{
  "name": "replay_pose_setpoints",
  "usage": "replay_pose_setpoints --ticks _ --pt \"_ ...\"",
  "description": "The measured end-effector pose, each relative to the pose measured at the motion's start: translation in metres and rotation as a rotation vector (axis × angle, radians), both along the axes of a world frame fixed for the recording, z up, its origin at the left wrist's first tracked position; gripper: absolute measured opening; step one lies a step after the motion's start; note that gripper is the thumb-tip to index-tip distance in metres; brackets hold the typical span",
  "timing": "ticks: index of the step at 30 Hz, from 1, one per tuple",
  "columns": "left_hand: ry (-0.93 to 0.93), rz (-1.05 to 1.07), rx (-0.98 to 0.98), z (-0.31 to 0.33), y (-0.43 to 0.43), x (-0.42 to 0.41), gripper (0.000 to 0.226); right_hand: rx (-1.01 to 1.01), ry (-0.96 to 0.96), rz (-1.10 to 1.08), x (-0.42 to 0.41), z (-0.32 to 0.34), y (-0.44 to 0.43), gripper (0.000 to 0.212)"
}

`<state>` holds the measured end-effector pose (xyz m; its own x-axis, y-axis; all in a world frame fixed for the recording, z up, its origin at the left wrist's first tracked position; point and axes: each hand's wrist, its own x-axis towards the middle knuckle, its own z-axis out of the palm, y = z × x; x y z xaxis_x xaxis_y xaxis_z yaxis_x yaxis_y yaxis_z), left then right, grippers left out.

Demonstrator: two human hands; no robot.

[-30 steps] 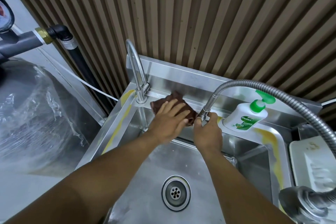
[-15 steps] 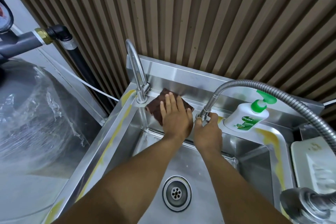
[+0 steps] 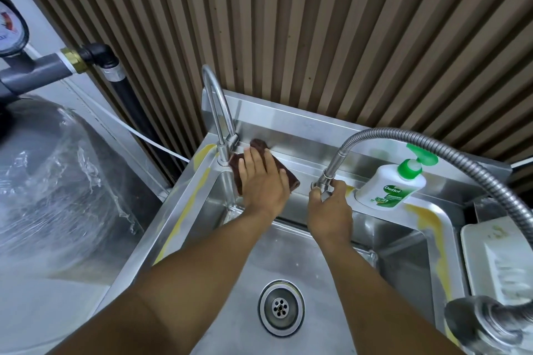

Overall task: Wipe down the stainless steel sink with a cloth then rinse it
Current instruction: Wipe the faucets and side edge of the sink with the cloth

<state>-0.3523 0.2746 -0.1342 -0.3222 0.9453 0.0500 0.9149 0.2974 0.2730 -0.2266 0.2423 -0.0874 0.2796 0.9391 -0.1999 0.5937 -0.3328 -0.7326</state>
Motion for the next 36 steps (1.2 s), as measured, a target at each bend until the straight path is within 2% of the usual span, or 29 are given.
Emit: replay_pose_setpoints --ticks 4,8,10,12,16,19,22,24,27,29,31,33,36 --pt "0.033 -0.170 0.009 -0.003 -0.004 0.023 0.064 -0.003 0.005 0.003 0.000 0.002 0.000 0.021" --pt "0.108 -0.615 0.109 -0.015 -0.015 0.008 0.059 -0.008 -0.005 0.025 0.001 0.002 0.000 0.023" --pt "0.198 -0.740 0.126 -0.015 -0.014 -0.018 0.058 -0.008 -0.012 0.031 0.003 0.001 0.000 0.022" --pt "0.312 -0.732 0.089 -0.012 -0.012 -0.046 0.069 -0.016 -0.009 0.025 0.002 0.001 0.000 0.021" --pt "0.441 -0.498 -0.089 -0.008 -0.015 -0.080 0.095 -0.017 -0.009 0.029 0.002 0.000 0.000 0.021" --pt "0.371 -0.299 -0.110 -0.002 -0.014 -0.051 0.102 -0.010 -0.006 0.023 0.001 0.000 0.000 0.022" --pt "0.263 -0.187 -0.116 0.000 -0.008 -0.009 0.093 -0.012 0.002 0.006 0.000 0.001 -0.001 0.021" --pt "0.206 -0.256 -0.074 -0.004 -0.010 0.014 0.081 -0.017 0.007 0.000 -0.001 0.001 -0.001 0.019" --pt "0.127 -0.482 0.052 -0.012 -0.016 0.032 0.063 -0.019 0.011 0.004 0.000 0.001 -0.001 0.020" --pt "0.090 -0.609 0.113 -0.012 -0.016 0.019 0.063 -0.021 0.007 0.015 0.001 0.002 0.000 0.020" --pt "0.153 -0.722 0.108 -0.007 -0.016 -0.007 0.073 -0.023 -0.003 0.025 0.001 0.003 0.000 0.021" --pt "0.274 -0.734 0.060 -0.001 -0.015 -0.039 0.078 -0.027 -0.009 0.019 0.002 0.004 0.000 0.025" --pt "0.370 -0.597 -0.088 0.008 -0.013 -0.074 0.081 -0.050 -0.002 0.024 0.002 0.005 0.000 0.026"
